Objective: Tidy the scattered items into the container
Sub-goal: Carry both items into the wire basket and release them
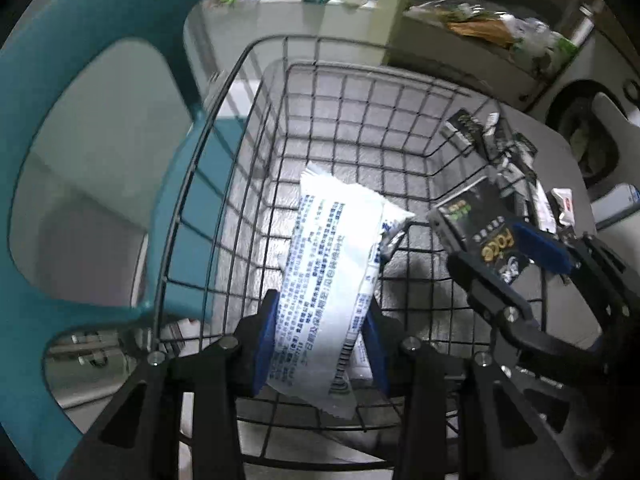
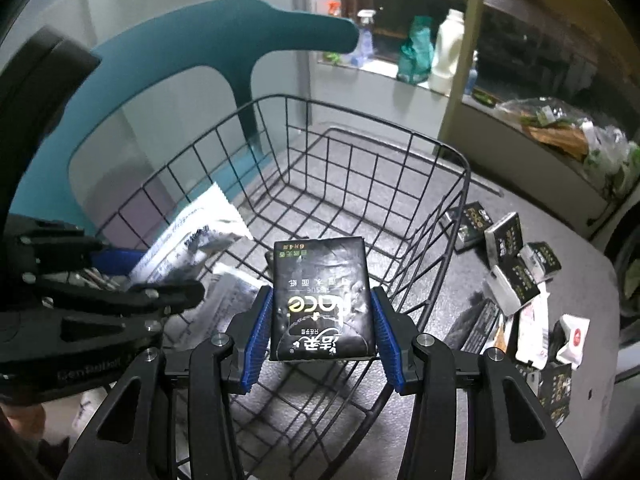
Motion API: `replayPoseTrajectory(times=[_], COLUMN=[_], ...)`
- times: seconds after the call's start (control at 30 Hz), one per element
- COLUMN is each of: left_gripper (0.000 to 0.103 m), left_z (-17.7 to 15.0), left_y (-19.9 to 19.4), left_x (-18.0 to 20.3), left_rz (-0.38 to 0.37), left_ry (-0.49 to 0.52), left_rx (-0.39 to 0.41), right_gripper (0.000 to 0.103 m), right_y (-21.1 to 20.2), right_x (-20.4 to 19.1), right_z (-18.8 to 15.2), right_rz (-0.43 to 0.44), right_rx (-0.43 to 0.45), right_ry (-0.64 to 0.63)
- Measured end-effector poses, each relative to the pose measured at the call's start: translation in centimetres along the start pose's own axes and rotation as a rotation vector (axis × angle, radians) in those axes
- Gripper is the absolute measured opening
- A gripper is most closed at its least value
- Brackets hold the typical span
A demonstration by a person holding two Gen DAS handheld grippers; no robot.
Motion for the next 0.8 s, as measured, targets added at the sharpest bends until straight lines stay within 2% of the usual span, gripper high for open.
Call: replayPoseTrajectory(times=[0.1,0.27,0.33,0.53,0.6,0.67,0.8], left_gripper=[0.044,0.05,0.051,0.051,0.051,0.052,0.053], left_z=[0.0,-0.4,-0.4,-0.9,-1.2,-1.6,-2.4], left_y=[-0.3,-1.0,-1.2,-3.1,-4.0,-5.0,-5.9], left_x=[-0.2,-0.3,-0.5,0.5,1.7,3.8,9.6], left_rz=[0.006,0.033,0.015,-0.032,-0.05,-0.081,-0.114], left_ry=[-0.004,-0.007,-0.012,-0.001,0.016,0.056,0.157], left_rx=[0.007,0.033,0.04,0.078,0.103,0.125,0.137], right_gripper=[0.048,0.049,0.053,0.053,0.053,0.053,0.057], right_y=[-0.1,-0.9,-1.5,-5.7,-7.4,-8.9,-9.7], right_x=[0.3,-0.1,0.2,2.0,3.7,6.4,12.3], right_z=[-0.1,-0.3,-0.3,-1.8,-3.0,-4.3,-8.1], right_rz=[0.032,0.0,0.018,0.033,0.004,-0.063,-0.189], right_rx=[0.008,0.042,0.055,0.138,0.175,0.202,0.185], right_ry=[0.011,0.011,0.027,0.094,0.133,0.19,0.301])
Point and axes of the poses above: each gripper's, at about its wrist camera, not at the fingertips, and y roughly the way its jaws point, x to its right, z to its top, the point moved 3 cm from there along y, roughly the way its jaws point, and after that the axes turned 15 degrees about -x, right-handed, at the moved point
